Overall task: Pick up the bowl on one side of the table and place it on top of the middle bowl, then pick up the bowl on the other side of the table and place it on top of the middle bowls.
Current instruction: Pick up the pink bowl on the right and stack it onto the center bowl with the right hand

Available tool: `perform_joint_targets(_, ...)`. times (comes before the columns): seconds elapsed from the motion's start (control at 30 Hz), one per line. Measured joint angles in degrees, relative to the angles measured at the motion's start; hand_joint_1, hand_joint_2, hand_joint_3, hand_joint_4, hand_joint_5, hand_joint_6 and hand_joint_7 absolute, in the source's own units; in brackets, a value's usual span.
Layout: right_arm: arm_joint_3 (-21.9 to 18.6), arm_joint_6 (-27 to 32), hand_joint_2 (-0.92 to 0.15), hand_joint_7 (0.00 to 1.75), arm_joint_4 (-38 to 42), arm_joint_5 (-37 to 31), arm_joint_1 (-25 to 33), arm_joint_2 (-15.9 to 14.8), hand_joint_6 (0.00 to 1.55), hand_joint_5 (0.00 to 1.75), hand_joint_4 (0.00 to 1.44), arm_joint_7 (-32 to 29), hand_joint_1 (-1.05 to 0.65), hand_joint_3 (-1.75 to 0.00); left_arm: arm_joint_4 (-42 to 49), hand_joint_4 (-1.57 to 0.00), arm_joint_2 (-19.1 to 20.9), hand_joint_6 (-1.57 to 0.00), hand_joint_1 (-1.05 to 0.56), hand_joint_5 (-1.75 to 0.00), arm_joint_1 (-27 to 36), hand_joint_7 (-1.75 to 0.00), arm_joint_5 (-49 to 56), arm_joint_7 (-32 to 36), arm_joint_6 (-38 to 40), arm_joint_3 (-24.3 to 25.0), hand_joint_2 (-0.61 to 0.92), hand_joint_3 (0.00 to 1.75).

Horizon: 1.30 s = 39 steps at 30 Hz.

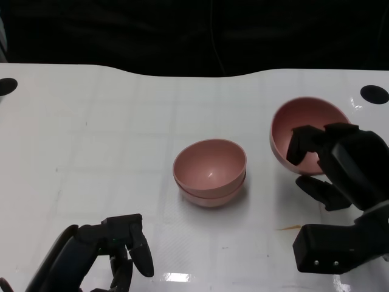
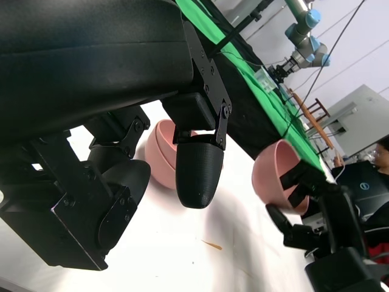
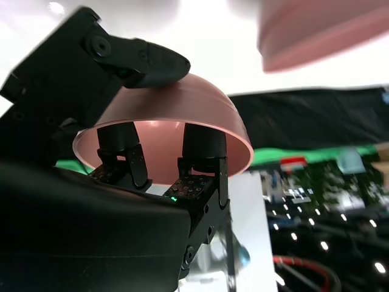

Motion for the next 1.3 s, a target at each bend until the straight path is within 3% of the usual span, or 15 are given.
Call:
perform_joint_targets(0.3,0.0,-3.6,-0.27,1.71,-1.5,2.2,-2.1,1.0,0.76,1.75,1.03,0.5,-0.11,-1.29,0.2,-0.96,0.0,-0.86,0.2,-1.67,-0.2,-1.5,0.1,0.0,0.0,0.0,0.2,1.66)
perform_joint_targets(0.43,1.3,-6.5,-0.29,1.57,1.0,4.4,-5.0,2.0,0.8,1.75,0.98,3.0,-0.17,-1.35,0.2,-0.96,0.0,-0.85,0.19,-1.67,-0.3,-1.5,0.1,0.0,0.0,0.0,0.2,1.65)
perform_joint_targets(0.7,4.1,-10.3,-0.35,1.35,7.7,5.4,-10.3,5.2,0.84,1.75,0.97,5.6,-0.2,-1.16,0.3,-0.95,-0.1,-0.85,0.16,-1.69,0.0,-1.5,0.1,0.0,0.2,0.0,0.2,1.65)
perform_joint_targets(0.8,4.8,-11.4,-0.31,1.43,10.0,5.7,-12.3,6.4,0.85,1.75,0.99,6.1,-0.22,-1.24,0.1,-0.96,-0.1,-0.86,0.17,-1.69,0.2,-1.5,0.2,0.0,0.6,-0.1,0.2,1.65)
perform_joint_targets(0.93,6.3,-12.8,-0.38,1.35,13.0,5.5,-14.5,7.9,0.86,1.75,1.0,6.1,-0.23,-1.08,-0.3,-0.96,-0.3,-0.86,0.17,-1.69,0.4,-1.5,0.3,0.0,0.8,-0.1,0.2,1.66)
perform_joint_targets(0.97,6.6,-13.3,-0.37,1.16,13.8,5.5,-15.0,8.3,0.91,1.75,1.01,6.0,-0.21,-1.02,-0.4,-0.96,-0.3,-0.86,0.17,-1.69,0.4,-1.5,0.4,0.0,0.9,-0.2,0.19,1.66)
perform_joint_targets(1.0,6.8,-13.4,-0.36,1.13,14.4,5.5,-15.4,8.7,0.93,1.75,1.01,6.0,-0.19,-1.01,-0.5,-0.96,-0.4,-0.86,0.17,-1.69,0.4,-1.51,0.4,0.0,1.0,-0.2,0.19,1.66)
perform_joint_targets(1.1,7.7,-14.1,-0.27,1.64,17.4,5.4,-17.7,10.0,0.77,1.75,1.0,5.7,-0.16,-1.17,-0.7,-0.96,-0.4,-0.86,0.18,-1.7,0.5,-1.51,0.5,0.0,1.4,-0.2,0.19,1.67)
perform_joint_targets(1.3,10.0,-14.4,-0.27,1.75,21.9,4.1,-19.6,11.5,0.76,1.75,1.01,5.2,-0.16,-1.25,-1.1,-0.96,-0.8,-0.86,0.19,-1.69,0.5,-1.51,0.6,0.0,1.8,-0.4,0.17,1.69)
